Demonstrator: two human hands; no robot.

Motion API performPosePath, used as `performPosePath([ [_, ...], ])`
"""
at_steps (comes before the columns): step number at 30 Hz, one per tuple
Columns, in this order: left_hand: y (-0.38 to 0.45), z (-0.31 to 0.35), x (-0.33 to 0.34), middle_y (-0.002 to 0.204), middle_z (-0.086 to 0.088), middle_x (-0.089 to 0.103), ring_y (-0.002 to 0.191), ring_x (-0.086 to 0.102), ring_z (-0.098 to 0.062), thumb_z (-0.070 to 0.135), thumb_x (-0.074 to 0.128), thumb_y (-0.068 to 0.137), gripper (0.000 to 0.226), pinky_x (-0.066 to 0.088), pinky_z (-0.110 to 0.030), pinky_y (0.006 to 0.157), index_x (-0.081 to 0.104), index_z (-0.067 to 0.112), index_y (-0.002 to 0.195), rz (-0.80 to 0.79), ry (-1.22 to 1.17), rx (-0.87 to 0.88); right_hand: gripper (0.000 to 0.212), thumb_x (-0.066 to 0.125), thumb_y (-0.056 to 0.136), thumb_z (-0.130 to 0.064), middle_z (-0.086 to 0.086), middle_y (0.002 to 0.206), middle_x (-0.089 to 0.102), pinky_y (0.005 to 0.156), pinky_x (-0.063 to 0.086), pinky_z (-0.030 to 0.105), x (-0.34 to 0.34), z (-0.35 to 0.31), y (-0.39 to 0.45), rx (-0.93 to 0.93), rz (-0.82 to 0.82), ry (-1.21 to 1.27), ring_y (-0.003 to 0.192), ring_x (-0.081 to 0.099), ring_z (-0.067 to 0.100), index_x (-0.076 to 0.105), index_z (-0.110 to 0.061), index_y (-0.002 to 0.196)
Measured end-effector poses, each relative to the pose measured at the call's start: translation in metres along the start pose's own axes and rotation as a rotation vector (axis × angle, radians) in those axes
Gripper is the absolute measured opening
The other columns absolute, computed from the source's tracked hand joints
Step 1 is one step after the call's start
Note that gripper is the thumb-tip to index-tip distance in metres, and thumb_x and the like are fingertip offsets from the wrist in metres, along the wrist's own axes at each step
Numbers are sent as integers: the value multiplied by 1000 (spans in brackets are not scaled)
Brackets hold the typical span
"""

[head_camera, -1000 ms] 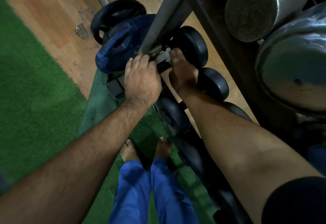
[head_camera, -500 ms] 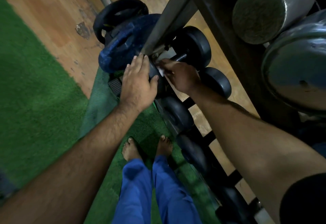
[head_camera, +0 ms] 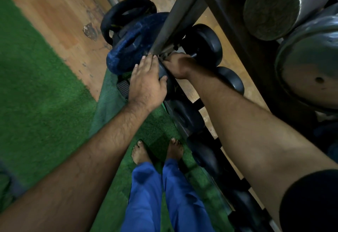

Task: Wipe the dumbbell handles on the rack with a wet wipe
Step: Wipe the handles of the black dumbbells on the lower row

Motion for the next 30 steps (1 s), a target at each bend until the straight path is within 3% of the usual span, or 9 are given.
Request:
performPosePath([
  [4, 0, 0, 0, 162, -11, 18, 151, 13, -23, 33, 47, 98, 67, 9, -40, 123, 23, 5, 154, 15, 34, -7, 37, 48, 97, -35, 11, 131, 62, 91, 42, 27, -7, 8, -7, -23, -14, 26, 121, 57, 31, 64, -20, 127],
  [6, 0, 2, 0, 162, -11, 19, 151, 13, -23, 34, 47, 98, 67, 8, -39, 123, 24, 5, 153, 28, 67, -11, 37, 50, 91, -36, 4, 127, 64, 91, 48, 31, -10, 18, -23, 27, 117, 10, 116, 61, 28, 65, -32, 124],
  [9, 1, 7, -2, 161, -11, 22, 150, 13, -23, 34, 46, 97, 65, 6, -41, 123, 26, 5, 152, 33, 127, 14, 47, 33, 88, -51, -10, 125, 66, 85, 49, 28, -15, 26, -51, 70, 349, 32, 112, 64, 21, 62, -40, 124],
  [13, 3, 15, -4, 160, -11, 24, 150, 13, -23, 25, 46, 96, 61, 6, -41, 124, 29, 5, 151, 38, 132, 58, 33, 43, 95, -30, -6, 127, 64, 85, 50, 33, -18, 30, -53, 157, 426, 57, 112, 63, 24, 64, -33, 121],
  [18, 6, 29, -1, 157, -10, 32, 149, 18, -23, 18, 50, 89, 62, 7, -41, 124, 35, 5, 149, 56, 117, 49, 31, 44, 99, -37, 4, 123, 66, 87, 47, 33, -27, 29, -28, 231, 262, -68, 113, 61, 29, 66, -30, 121],
  [21, 11, 32, -2, 152, -8, 41, 148, 23, -22, 19, 49, 89, 58, 7, -41, 124, 42, 6, 145, 40, 131, 46, 31, 42, 101, -35, 2, 124, 65, 87, 50, 34, -33, 48, -33, 327, 388, -93, 111, 63, 27, 61, -28, 125],
  [24, 16, 34, -1, 147, -6, 46, 146, 25, -22, 23, 50, 90, 54, 6, -40, 124, 46, 7, 142, 17, 165, 68, 37, 40, 100, -27, -4, 143, 51, 87, 49, 33, -10, 47, -44, 261, 445, -95, 119, 59, 22, 53, -28, 135],
  [27, 17, 33, 1, 143, -6, 50, 145, 27, -23, 24, 50, 90, 50, 8, -41, 123, 52, 7, 137, -2, 169, 78, 49, 41, 97, -12, -2, 154, 40, 106, 40, 32, 2, 56, -50, 230, 487, 64, 136, 46, 21, 48, -21, 144],
  [30, 15, 33, 3, 141, -7, 51, 145, 28, -24, 22, 50, 88, 45, 10, -41, 123, 57, 7, 131, 1, 154, 88, 48, 44, 97, -12, -6, 153, 43, 108, 39, 30, 8, 53, -59, 346, 608, 269, 137, 45, 16, 52, -23, 143],
])
Point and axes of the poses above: each hand's wrist, its own y-axis towards the middle knuckle, its own x-axis out of the palm, z = x × y, the point moved 6 cm from there along y, towards the middle knuckle
